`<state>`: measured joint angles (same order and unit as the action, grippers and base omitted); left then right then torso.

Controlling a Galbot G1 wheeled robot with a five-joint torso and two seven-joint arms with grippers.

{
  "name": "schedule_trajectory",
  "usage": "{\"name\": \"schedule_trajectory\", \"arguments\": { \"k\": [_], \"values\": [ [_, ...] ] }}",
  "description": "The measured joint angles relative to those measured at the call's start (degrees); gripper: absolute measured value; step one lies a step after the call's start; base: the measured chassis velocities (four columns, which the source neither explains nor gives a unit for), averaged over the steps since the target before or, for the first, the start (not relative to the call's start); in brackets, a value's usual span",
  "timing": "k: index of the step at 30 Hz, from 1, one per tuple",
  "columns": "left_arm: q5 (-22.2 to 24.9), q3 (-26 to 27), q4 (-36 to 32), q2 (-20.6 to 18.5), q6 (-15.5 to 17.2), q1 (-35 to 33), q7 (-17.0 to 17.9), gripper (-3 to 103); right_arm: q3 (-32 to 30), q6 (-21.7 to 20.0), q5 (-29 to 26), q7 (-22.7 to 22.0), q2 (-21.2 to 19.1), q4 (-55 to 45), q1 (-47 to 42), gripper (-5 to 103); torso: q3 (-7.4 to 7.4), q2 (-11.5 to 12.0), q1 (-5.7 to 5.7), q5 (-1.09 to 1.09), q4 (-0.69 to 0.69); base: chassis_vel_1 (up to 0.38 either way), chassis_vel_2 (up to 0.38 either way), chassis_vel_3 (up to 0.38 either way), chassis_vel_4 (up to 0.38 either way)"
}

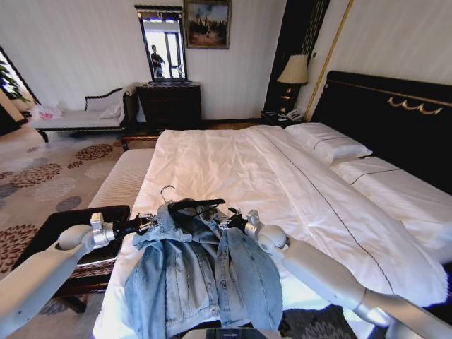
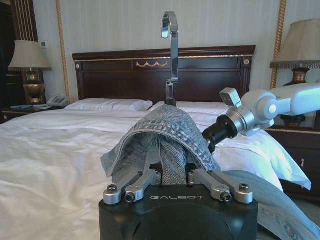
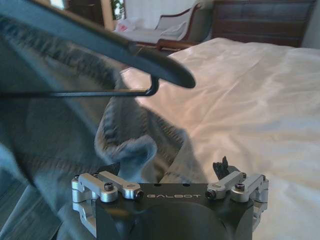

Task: Pick up the clothes from the bed and hang them on the clothes hanger.

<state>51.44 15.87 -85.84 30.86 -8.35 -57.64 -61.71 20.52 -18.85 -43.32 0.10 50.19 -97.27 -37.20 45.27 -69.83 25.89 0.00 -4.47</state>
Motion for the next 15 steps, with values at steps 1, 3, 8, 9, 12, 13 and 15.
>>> {"name": "schedule_trajectory", "arguments": {
  "k": [1,3,8,9,12,13,15],
  "values": [
    [0.0,0.3,0.0,-0.3,0.0,-0.2,-0.2,18,0.4,-0.2,0.4,1.4,-0.5,-0.4,0.0,100,0.0,0.0,0.0,0.0,0.0,0.0,0.0,0.0,0.0],
    [0.0,0.4,0.0,-0.3,0.0,-0.3,-0.3,18,0.4,-0.2,0.6,1.9,-0.6,-0.6,0.0,100,0.0,0.0,0.0,0.0,0.0,0.0,0.0,0.0,0.0],
    [0.1,0.9,-0.2,-0.5,0.0,-1.1,-0.6,18,1.9,0.8,3.2,4.3,-0.3,-0.5,0.7,100,0.0,0.0,0.0,-0.01,-0.01,0.0,0.0,0.0,0.0],
    [0.1,1.0,-0.4,-0.5,0.0,-1.2,-0.6,18,2.2,1.3,4.1,4.0,0.5,0.9,1.0,100,0.0,0.0,0.0,0.0,0.01,0.0,0.0,0.0,0.0],
    [0.1,1.0,-0.5,-0.4,0.0,-1.2,-0.7,18,2.3,1.8,5.1,3.9,1.7,3.0,1.3,100,0.0,0.0,0.0,0.0,0.02,0.0,0.0,0.0,0.0],
    [0.1,1.0,-0.6,-0.3,0.1,-1.2,-0.7,18,2.0,2.2,5.1,4.0,2.7,4.9,1.5,100,0.0,0.0,0.0,-0.01,0.02,0.0,0.0,0.0,0.0],
    [0.1,0.9,-0.8,-0.4,0.1,-1.2,-0.7,18,2.1,2.3,4.7,4.5,3.2,6.0,1.8,100,0.0,0.0,0.0,0.0,0.0,0.0,0.0,0.0,0.0]
  ]
}}
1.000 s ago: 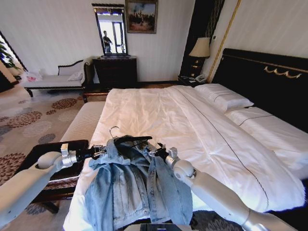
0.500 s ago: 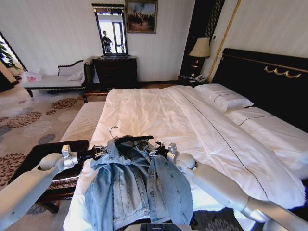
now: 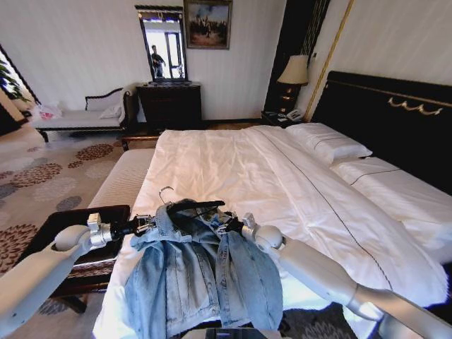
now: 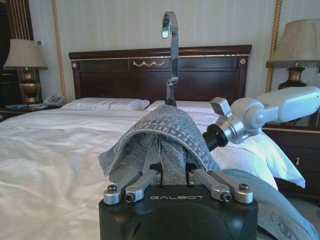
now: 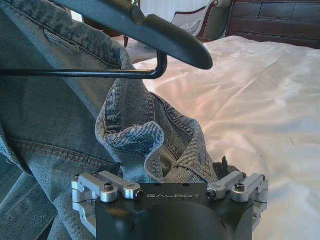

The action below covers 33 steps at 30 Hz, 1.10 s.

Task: Pick up the clothes from the bed and hang them on the clothes hanger.

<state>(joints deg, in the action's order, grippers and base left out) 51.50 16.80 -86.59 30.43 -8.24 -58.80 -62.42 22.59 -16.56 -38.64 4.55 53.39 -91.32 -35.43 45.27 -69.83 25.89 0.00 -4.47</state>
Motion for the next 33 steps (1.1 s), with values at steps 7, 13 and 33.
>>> {"name": "schedule_trajectory", "arguments": {
  "k": [7,13,33],
  "values": [
    [0.0,0.0,-0.2,-0.3,0.1,-0.1,-0.1,18,0.4,2.1,0.6,0.3,0.7,1.3,-0.3,92,0.0,0.0,0.0,0.0,0.0,0.0,0.0,0.0,0.0],
    [0.1,0.4,0.1,-0.5,0.1,-0.7,-0.2,18,0.2,2.7,0.6,0.1,0.3,-0.6,-1.3,71,0.0,0.0,0.0,0.0,0.0,0.0,0.0,0.0,0.0],
    [0.4,3.5,-0.4,-0.9,0.2,-3.3,-0.4,18,-1.6,2.5,-5.6,-3.3,0.4,-3.0,-3.0,1,0.0,0.0,0.0,0.0,0.0,0.0,0.0,0.0,0.0]
  ]
}}
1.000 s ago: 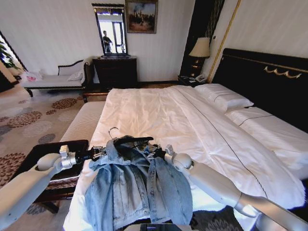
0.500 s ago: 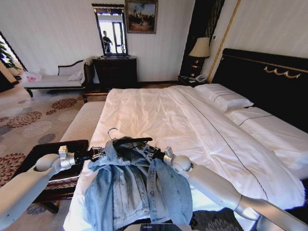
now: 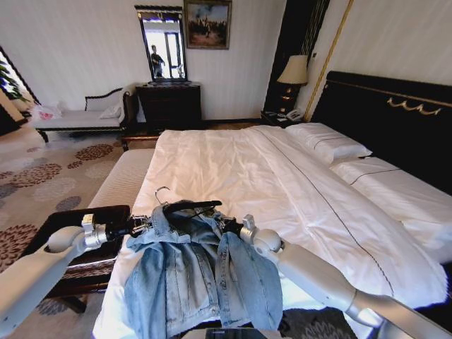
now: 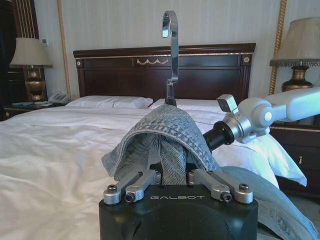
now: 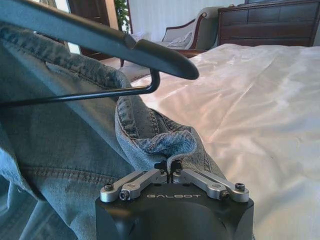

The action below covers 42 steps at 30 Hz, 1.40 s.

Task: Pick up the clothes from the bed and hang them on the clothes hanger.

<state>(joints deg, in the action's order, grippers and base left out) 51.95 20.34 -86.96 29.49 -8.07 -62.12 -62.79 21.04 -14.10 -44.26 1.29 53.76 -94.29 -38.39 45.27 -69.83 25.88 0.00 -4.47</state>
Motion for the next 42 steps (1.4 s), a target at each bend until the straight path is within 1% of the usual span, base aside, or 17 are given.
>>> {"name": "schedule_trajectory", "arguments": {
  "k": [5,7,8,9,12,17,23,27,32,34,35,37,38,39,42],
  "values": [
    [0.4,1.8,-1.0,0.2,0.0,-1.5,-0.1,18,-0.6,-1.2,-4.9,-1.5,0.4,0.0,0.4,1,0.0,0.0,0.0,0.0,0.0,0.0,0.0,0.0,0.0],
    [0.4,2.5,-1.5,0.2,-0.1,-2.4,-0.3,18,-1.0,-1.7,-6.9,-2.1,0.7,0.8,1.0,1,0.0,0.0,0.0,0.0,0.0,0.0,0.0,0.0,0.0],
    [0.4,2.5,-1.5,0.2,-0.1,-2.4,-0.3,18,-1.0,-1.7,-6.9,-2.1,0.7,0.8,1.0,1,0.0,0.0,0.0,0.0,0.0,0.0,0.0,0.0,0.0],
    [0.4,3.1,-1.8,-0.1,-0.2,-3.3,-0.6,18,-1.6,-2.1,-8.4,-2.7,1.3,2.3,1.9,1,0.0,0.0,0.0,0.0,0.01,0.0,0.0,0.0,0.0],
    [-0.5,3.7,-1.8,-0.6,-0.4,-4.1,-1.6,18,-2.7,-2.3,-8.9,-3.2,1.8,4.2,3.8,1,0.0,0.0,0.0,0.0,0.01,0.0,0.0,0.0,0.0],
    [-0.2,4.2,-1.5,-0.7,-0.5,-4.2,-1.7,18,-3.7,-2.5,-9.0,-3.5,1.7,5.0,5.7,1,0.0,0.0,0.0,0.0,0.01,0.0,0.0,0.0,0.0],
    [-0.1,4.6,-1.4,-0.7,-0.5,-4.8,-1.7,18,-4.2,-2.3,-8.3,-3.5,0.9,4.4,6.0,1,0.0,0.0,0.0,0.0,-0.01,0.0,0.0,0.0,0.0],
    [-0.4,5.9,-1.3,-0.6,-0.6,-6.7,-1.8,18,-6.4,-0.8,-4.6,-3.3,-0.6,2.1,5.8,1,0.0,0.0,0.0,0.01,0.0,0.0,0.0,0.0,0.0],
    [-0.6,6.6,-1.3,-0.6,-0.7,-7.9,-1.8,18,-8.5,-0.7,-4.9,-3.4,-1.9,-0.9,5.8,1,0.0,0.0,0.0,0.0,0.0,0.0,0.0,0.0,0.0],
    [-0.9,6.9,-1.3,-0.7,-0.7,-8.2,-1.8,18,-9.7,-0.8,-6.6,-3.8,-3.0,-4.7,5.6,1,0.0,0.0,0.0,0.01,0.0,0.0,0.0,0.0,0.0],
    [-0.9,6.9,-1.3,-0.7,-0.7,-8.2,-1.8,18,-9.7,-0.8,-6.6,-3.8,-3.0,-4.7,5.6,1,0.0,0.0,0.0,0.01,0.0,0.0,0.0,0.0,0.0],
    [-1.2,6.7,-1.1,-0.6,-0.7,-7.8,-1.2,18,-10.5,-1.5,-8.5,-4.5,-3.9,-9.4,5.3,1,0.0,0.0,-0.01,0.0,0.01,0.0,0.0,0.0,0.0],
    [-1.3,6.1,-1.0,-0.5,-0.6,-6.9,-0.6,18,-11.0,-2.0,-9.6,-4.9,-4.5,-11.8,5.2,1,0.0,0.0,0.0,0.0,0.02,0.0,0.0,0.0,0.0],
    [-1.3,6.1,-1.0,-0.5,-0.6,-6.9,-0.6,18,-11.0,-2.0,-9.6,-4.9,-4.5,-11.8,5.2,1,0.0,0.0,0.0,0.0,0.02,0.0,0.0,0.0,0.0],
    [-1.4,4.3,-0.8,-0.3,-0.2,-4.3,0.4,18,-11.9,-2.9,-12.0,-5.7,-5.3,-16.1,5.1,1,0.0,0.0,-0.01,0.0,0.01,0.0,0.0,0.0,0.0]
  ]
}}
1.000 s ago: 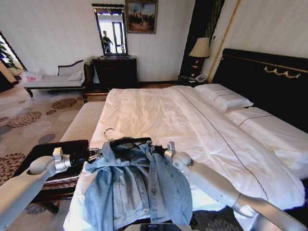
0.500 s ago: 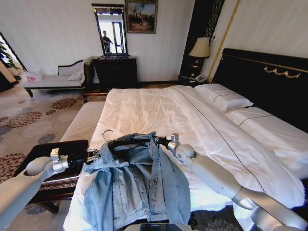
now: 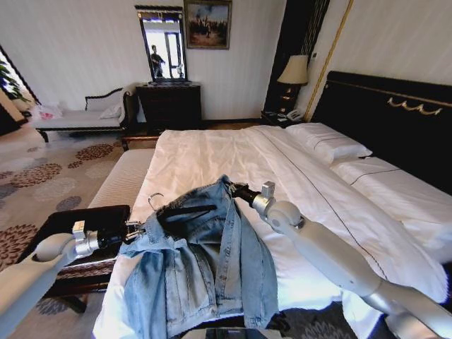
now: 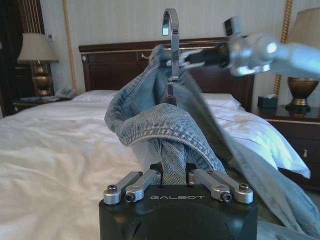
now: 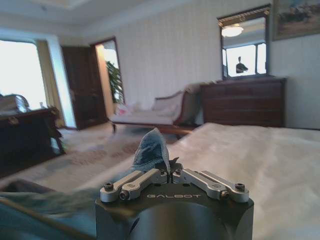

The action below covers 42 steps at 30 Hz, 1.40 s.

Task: Pick up the clothes from the bed and hang them on the clothes hanger.

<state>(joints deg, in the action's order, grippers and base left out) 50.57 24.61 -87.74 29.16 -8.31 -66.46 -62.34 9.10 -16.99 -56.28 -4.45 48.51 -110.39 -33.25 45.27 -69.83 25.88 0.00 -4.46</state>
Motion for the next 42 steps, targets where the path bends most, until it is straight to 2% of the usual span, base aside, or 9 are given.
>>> {"name": "schedule_trajectory", "arguments": {
  "k": [5,8,23,31,35,42],
  "values": [
    [0.4,-4.8,0.2,0.6,1.9,6.8,2.1,18,-1.2,-1.6,-6.1,-2.1,-1.7,-8.9,0.0,1,0.0,0.0,0.01,0.0,-0.02,0.0,0.0,0.0,0.0],
    [0.4,-6.3,0.1,1.1,2.7,8.7,2.8,18,-1.3,-2.0,-7.2,-2.5,-2.2,-11.9,-0.6,1,0.0,0.0,0.0,0.0,-0.02,0.0,0.0,0.0,0.0],
    [1.2,-12.4,-3.1,3.3,5.7,13.7,5.5,18,0.5,-2.1,-8.3,-2.8,-1.8,-15.6,-1.8,1,0.0,0.0,0.0,-0.01,-0.02,0.0,0.0,0.0,0.0],
    [2.2,-15.1,-1.6,4.6,5.9,17.8,7.8,18,1.3,-2.4,-6.3,-1.9,-2.2,-18.9,-6.1,1,0.0,0.0,0.0,0.0,-0.01,0.0,0.0,0.0,0.0],
    [4.5,-17.4,0.2,6.2,6.3,21.8,10.4,18,2.0,-2.4,-1.0,-1.2,-1.3,-19.4,-10.1,1,0.0,0.0,0.0,0.0,-0.02,0.0,0.0,0.0,0.0],
    [6.7,-20.4,1.1,7.8,6.7,27.2,13.2,18,4.7,-2.4,4.5,-0.3,0.7,-18.0,-14.5,0,0.01,0.0,0.01,0.01,-0.03,0.0,0.0,0.0,0.0]
  ]
}}
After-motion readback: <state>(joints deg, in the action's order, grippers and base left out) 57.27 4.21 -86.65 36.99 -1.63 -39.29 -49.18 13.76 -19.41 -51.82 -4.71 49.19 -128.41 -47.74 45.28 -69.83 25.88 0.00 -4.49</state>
